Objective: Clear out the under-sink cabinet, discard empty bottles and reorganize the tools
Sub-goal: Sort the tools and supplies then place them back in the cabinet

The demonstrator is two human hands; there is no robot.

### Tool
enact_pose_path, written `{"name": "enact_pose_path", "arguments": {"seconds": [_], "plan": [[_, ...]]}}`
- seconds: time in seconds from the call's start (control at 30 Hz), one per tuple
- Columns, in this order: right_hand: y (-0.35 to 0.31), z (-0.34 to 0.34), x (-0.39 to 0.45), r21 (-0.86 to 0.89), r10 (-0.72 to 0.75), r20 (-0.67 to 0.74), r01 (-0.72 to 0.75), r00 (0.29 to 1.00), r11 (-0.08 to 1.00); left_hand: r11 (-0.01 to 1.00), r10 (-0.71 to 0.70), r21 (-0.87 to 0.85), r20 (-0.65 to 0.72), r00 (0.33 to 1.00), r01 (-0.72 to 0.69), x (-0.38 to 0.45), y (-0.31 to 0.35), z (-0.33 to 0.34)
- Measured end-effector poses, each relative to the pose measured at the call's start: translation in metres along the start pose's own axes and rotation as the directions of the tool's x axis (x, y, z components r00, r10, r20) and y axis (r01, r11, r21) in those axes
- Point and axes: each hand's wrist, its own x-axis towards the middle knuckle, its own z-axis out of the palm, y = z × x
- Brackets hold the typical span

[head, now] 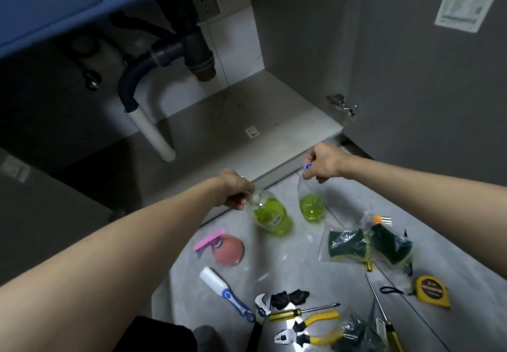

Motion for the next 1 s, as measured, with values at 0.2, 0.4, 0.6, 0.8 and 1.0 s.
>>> {"name": "enact_pose_path", "arguments": {"seconds": [0.2, 0.4, 0.6, 0.8, 1.0], "plan": [[0.039, -0.024, 0.039, 0.011, 0.1, -0.154, -0.099, 0.983, 0.995, 0.947, 0.105, -0.305, -0.014, 0.994, -0.104, 0.072, 0.035, 0.076], [0.068, -0.039, 0.078, 0.035, 0.16, -0.301, -0.157, 0.94, 0.987, 0.891, 0.139, -0.435, -0.015, 0.99, -0.132, 0.125, 0.073, 0.115], [0.088, -0.03, 0.103, -0.024, 0.116, -0.4, -0.137, 0.909, 0.99, 0.868, 0.168, -0.475, 0.013, 0.986, -0.141, 0.155, 0.09, 0.137], [0.099, -0.026, 0.115, -0.039, 0.058, -0.407, -0.08, 0.911, 0.996, 0.855, 0.147, -0.503, 0.001, 0.989, -0.126, 0.168, 0.094, 0.148], [0.098, -0.023, 0.117, -0.106, -0.033, -0.389, -0.009, 0.92, 0.994, 0.872, 0.166, -0.468, 0.004, 0.986, -0.144, 0.174, 0.097, 0.148]]}}
